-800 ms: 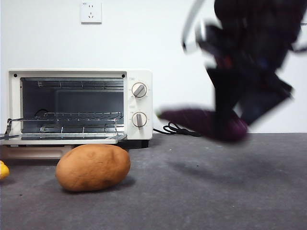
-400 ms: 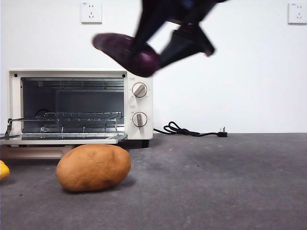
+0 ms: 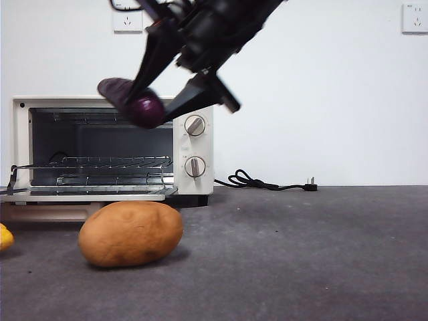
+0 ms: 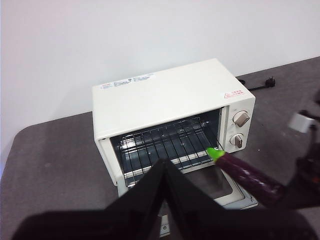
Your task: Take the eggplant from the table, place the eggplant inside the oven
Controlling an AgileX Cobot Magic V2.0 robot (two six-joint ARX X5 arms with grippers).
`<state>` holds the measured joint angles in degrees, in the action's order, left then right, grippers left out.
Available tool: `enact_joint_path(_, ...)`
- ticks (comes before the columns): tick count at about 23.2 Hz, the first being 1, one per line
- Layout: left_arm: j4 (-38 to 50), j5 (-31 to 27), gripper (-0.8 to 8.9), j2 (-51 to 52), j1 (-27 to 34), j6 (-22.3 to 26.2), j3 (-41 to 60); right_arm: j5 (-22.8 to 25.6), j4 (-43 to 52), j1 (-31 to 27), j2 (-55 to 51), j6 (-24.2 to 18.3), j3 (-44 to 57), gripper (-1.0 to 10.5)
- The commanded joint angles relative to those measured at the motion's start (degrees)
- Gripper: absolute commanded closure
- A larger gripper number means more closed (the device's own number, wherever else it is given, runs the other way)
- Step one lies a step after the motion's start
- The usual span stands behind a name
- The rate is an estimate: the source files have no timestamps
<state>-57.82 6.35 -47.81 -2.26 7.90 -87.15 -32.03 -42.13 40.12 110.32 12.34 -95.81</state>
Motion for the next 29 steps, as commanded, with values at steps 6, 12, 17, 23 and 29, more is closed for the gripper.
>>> enact_joint_path(6,0.20,1.22,8.19,0.28,-0.09,-0.04,0.48,-3.69,2.82,0.09,10.56,11.04,-11.91,9.6)
enact_joint_path(12,0.24,3.23,8.19,0.28,-0.09,-0.24,0.48,-4.66,7.69,0.04,16.17,21.18,-17.64,9.6)
enact_joint_path(17,0.22,3.23,8.19,0.31,-0.15,-0.24,0.48,-6.12,13.62,-0.04,18.84,30.10,-17.94,9.6)
enact_joint_path(23,0.15,3.23,8.19,0.31,-1.51,-0.22,0.48,-3.45,20.44,-0.09,20.46,39.10,-17.94,9.6)
enact_joint_path(29,0.07,3.04,8.19,0.31,-3.10,-0.11,0.48,4.85,26.43,-0.09,20.68,47.54,-17.94,9.6)
